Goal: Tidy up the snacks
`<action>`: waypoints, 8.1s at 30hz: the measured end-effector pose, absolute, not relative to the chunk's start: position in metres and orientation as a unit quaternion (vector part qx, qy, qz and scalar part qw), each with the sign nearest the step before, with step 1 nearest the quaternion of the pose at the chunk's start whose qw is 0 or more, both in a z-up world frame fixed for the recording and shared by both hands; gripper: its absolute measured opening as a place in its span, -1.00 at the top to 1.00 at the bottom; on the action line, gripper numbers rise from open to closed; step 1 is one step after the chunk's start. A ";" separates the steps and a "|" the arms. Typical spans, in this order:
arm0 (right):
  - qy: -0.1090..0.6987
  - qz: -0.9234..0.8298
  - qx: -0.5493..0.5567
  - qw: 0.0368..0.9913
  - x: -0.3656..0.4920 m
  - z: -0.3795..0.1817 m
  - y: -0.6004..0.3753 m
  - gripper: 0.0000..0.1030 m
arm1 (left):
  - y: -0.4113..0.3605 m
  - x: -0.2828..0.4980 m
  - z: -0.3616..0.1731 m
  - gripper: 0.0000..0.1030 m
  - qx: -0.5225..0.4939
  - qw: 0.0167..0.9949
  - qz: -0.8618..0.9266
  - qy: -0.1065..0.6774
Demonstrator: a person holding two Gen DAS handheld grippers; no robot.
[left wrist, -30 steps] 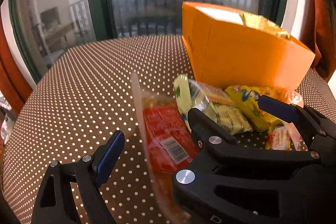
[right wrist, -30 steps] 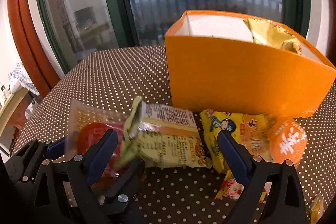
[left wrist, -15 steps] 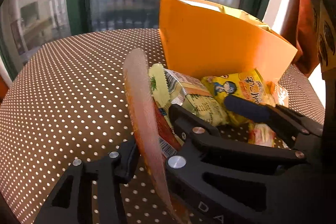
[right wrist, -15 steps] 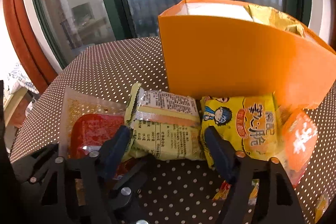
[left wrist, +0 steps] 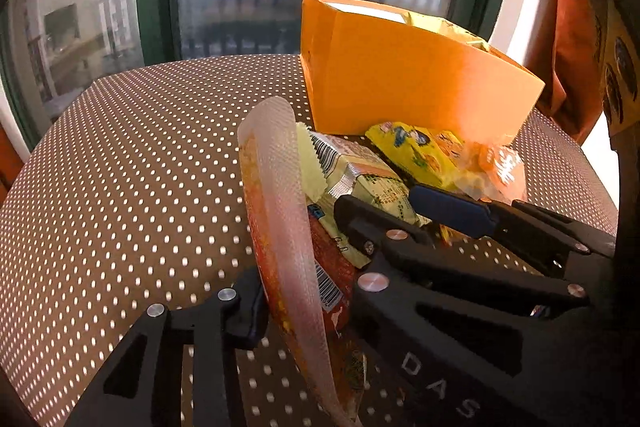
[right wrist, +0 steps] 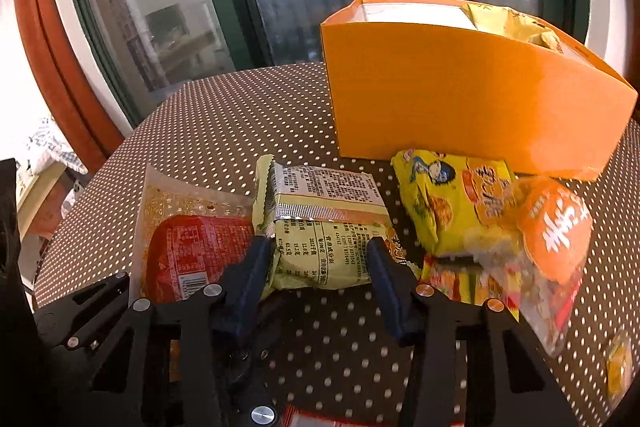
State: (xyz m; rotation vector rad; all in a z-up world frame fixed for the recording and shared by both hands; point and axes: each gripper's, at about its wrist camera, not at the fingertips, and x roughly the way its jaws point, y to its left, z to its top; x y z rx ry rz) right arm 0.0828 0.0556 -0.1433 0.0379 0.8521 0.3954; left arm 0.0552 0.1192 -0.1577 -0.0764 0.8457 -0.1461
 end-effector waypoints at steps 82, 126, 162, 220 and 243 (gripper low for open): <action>0.339 0.109 0.023 0.934 0.033 -0.038 -0.056 -0.47 | 0.033 -0.018 -0.042 0.35 0.002 0.953 -0.042 0.300; 0.246 0.053 0.070 0.965 0.196 0.017 -0.096 -0.48 | 0.009 0.179 0.018 0.35 0.034 0.969 -0.056 0.240; 0.361 0.081 0.054 0.928 0.304 -0.052 -0.046 -0.49 | 0.060 0.286 -0.053 -0.50 0.012 0.928 0.018 0.372; 0.305 0.082 0.026 0.949 0.158 0.007 -0.074 -0.68 | 0.010 0.122 0.002 -0.77 -0.018 0.948 -0.054 0.313; 0.271 0.040 -0.013 0.962 0.066 0.002 -0.090 -0.78 | -0.010 0.041 -0.018 -0.93 0.003 0.957 -0.069 0.281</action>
